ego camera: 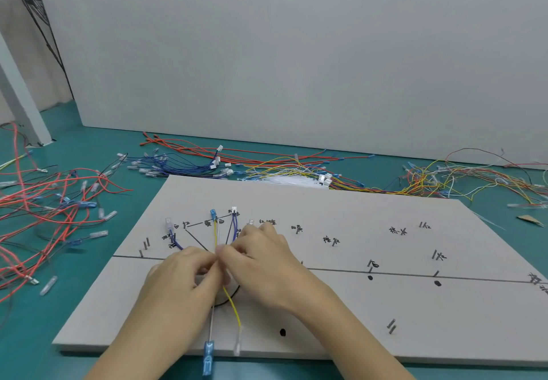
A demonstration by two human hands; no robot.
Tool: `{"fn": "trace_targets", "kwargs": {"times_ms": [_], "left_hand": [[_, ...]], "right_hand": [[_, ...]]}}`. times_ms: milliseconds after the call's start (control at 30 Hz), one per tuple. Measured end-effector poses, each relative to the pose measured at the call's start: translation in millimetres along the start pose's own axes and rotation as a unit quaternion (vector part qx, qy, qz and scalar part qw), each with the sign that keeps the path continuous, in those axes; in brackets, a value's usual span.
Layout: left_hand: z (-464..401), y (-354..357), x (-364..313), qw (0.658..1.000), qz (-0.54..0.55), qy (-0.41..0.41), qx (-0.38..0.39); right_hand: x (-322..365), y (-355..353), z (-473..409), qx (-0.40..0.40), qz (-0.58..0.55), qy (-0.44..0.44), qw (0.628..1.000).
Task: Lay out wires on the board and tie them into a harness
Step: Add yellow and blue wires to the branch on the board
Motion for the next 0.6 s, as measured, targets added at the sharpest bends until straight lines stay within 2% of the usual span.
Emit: {"fn": "trace_targets", "kwargs": {"times_ms": [100,267,367,600], "left_hand": [[4.6,2.9,-9.9,0.996,-0.081,0.04,-0.011],[10.3,5.5,-14.0,0.99,-0.131,0.055,-0.013],[14.8,1.9,-20.0,0.988,-0.133,0.078,-0.021],[8.6,-2.5,-6.1,0.994,-0.098,0.039,-0.013]], "right_hand": [[2.5,1.3,1.8,0.012,0.03,-0.012,0.999],[3.7,0.2,5.6,0.047,0.05,-0.036,0.997],[2.8,0.0,7.0,0.046,0.047,-0.047,0.997],[-0.1,-3.1,6.3,-0.012,0.004,-0.039,0.999]]}}
Point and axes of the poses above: each hand's wrist, its own z-axis away from the middle knuckle, its own y-axis out of the palm, x = y × z, the point moved 8 cm from there along -z, towards the middle knuckle, and after that the axes turned 12 degrees about -x, right-handed, at the moved point
